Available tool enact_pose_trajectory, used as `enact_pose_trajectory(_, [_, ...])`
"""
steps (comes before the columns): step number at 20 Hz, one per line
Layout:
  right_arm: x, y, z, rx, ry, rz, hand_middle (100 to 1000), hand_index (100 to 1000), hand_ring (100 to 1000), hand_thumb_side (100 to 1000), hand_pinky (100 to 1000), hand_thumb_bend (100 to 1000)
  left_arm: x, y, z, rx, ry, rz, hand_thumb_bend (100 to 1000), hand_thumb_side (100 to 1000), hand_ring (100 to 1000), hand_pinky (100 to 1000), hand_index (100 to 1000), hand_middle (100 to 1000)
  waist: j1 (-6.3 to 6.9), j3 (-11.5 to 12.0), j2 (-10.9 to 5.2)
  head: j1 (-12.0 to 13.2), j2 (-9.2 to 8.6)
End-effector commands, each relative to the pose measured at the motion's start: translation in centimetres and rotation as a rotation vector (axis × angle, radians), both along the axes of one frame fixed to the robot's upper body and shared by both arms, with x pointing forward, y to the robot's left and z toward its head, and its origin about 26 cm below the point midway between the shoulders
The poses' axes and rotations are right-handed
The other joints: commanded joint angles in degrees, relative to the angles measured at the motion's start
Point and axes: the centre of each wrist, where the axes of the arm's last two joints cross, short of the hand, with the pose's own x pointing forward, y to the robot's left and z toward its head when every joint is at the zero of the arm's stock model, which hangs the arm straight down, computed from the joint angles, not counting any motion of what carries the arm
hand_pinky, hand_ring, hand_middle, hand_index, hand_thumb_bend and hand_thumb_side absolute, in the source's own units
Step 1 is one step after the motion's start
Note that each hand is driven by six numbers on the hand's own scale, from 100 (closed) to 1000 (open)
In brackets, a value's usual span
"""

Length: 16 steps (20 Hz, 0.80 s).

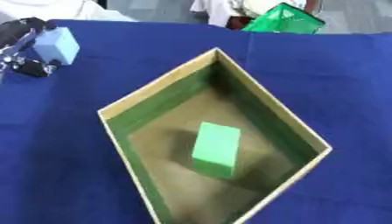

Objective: Pick up objects on the table and place them in the box.

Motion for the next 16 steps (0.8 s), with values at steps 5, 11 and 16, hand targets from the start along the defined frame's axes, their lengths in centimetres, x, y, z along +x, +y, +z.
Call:
enact_pose_trajectory(5, [-0.45, -0.71, 1.09, -0.014, -0.028, -0.017, 589, 851, 852, 1000, 836, 163, -0.47, 0.42, 0.92, -0.008, -0.022, 0.001, 222, 100, 747, 698, 852, 747, 0.25, 0.02, -1.15, 0.41, -0.91])
enact_pose_trajectory(11, [-0.44, -0.8, 0.97, -0.013, -0.024, -0.019, 587, 850, 852, 1000, 837, 163, -0.48, 0.31, 0.98, 0.0, -0.071, 0.013, 217, 100, 682, 658, 810, 697, 0.34, 0.13, -1.29, 0.43, -0.76])
enact_pose_trajectory(16, [-0.45, -0.93, 0.64, -0.011, -0.015, -0.024, 588, 850, 852, 1000, 837, 167, -0.34, -0.41, 1.28, 0.033, -0.106, 0.0, 190, 100, 672, 649, 807, 693, 0.54, 0.83, -1.94, 0.04, 0.21])
